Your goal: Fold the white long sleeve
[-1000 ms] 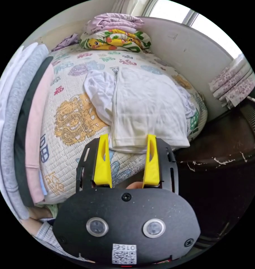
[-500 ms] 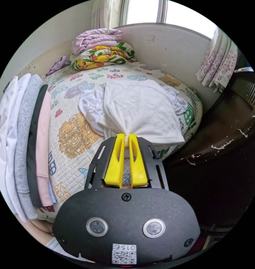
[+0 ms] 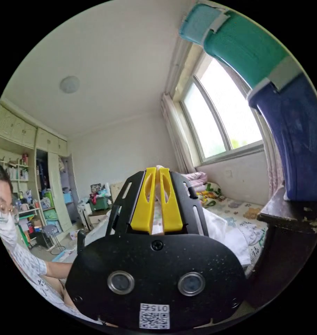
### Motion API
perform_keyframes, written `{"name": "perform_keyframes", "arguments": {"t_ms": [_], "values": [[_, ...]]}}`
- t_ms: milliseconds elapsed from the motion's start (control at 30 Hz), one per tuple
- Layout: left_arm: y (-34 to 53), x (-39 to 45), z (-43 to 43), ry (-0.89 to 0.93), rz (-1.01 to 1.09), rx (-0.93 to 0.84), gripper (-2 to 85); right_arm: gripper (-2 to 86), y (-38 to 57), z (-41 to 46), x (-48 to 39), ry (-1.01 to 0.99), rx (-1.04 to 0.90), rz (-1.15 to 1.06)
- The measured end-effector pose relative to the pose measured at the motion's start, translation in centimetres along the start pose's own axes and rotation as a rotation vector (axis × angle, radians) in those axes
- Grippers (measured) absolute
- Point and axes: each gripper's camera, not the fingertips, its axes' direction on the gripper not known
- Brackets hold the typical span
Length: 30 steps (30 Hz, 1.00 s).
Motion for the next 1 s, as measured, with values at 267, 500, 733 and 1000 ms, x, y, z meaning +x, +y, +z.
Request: {"name": "perform_keyframes", "arguments": {"t_ms": [267, 500, 733, 1000], "values": [[2.6, 8.2, -9.2, 0.504, -0.078, -0.05, 14.1, -0.3, 3.9, -11.4, -15.7, -0.436, 0.235, -0.118], [4.2, 9.7, -20.6, 0.804, -0.079, -0.03, 2.7, 0.0, 10.5, -15.2, -24.1, -0.511, 0.207, -0.194], [-3.0, -3.1, -43.5, 0.271, -0.119, 0.342, 1.3, 0.3, 14.5, -12.4, -28.8, -0.741, 0.316, -0.124], [-8.1, -9.5, -64.7, -0.318, -0.169, 0.683, 1.0, 0.7, 22.2, -3.2, -32.0, -0.811, 0.315, -0.143]]}}
